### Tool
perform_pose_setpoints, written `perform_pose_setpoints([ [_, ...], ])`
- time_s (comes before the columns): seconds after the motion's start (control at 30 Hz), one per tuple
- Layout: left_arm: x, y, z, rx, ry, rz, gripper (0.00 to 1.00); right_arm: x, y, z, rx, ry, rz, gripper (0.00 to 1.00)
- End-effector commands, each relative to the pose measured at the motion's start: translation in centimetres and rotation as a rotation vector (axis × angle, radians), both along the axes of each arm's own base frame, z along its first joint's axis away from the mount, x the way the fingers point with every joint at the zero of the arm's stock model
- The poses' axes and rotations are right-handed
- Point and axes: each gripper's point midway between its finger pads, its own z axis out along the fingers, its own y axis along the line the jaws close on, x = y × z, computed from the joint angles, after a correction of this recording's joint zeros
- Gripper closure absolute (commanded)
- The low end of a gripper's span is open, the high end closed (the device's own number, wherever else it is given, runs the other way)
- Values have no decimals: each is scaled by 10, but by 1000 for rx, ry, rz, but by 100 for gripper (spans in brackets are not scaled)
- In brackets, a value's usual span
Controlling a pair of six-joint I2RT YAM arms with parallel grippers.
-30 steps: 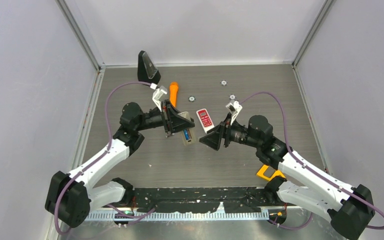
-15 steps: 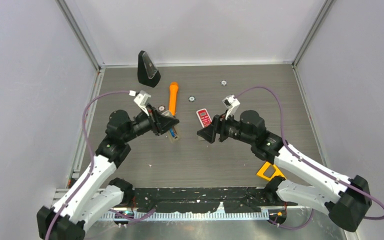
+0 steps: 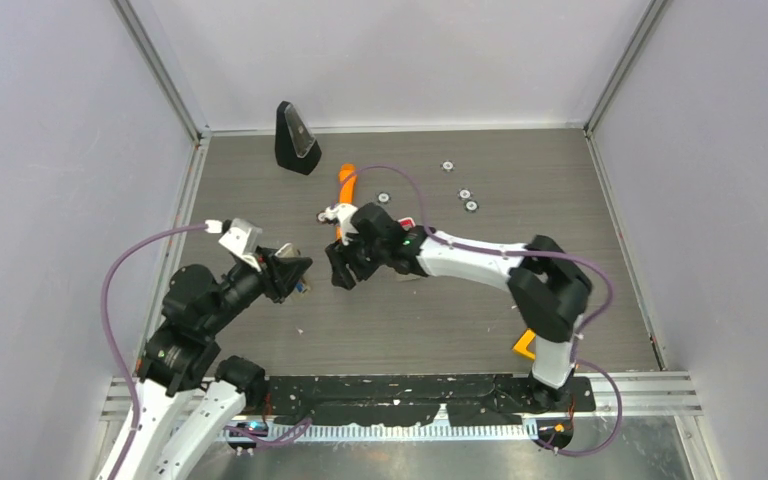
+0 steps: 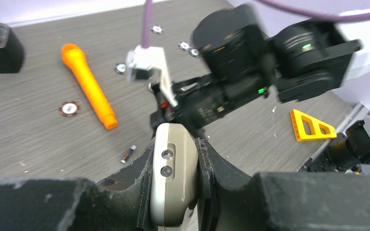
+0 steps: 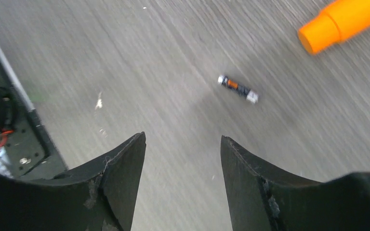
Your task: Load the batteries into the remote control
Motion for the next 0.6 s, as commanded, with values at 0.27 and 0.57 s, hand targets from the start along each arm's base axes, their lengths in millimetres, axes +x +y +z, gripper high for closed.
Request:
perform_pose_setpoints([
  [0.27,-16,26,30,-26,-10,114,100,51,41,-44,-218,-206,257,36],
  [0.57,-18,16,26,-70,34,76,100,52,39,-79,-311,-204,377,41],
])
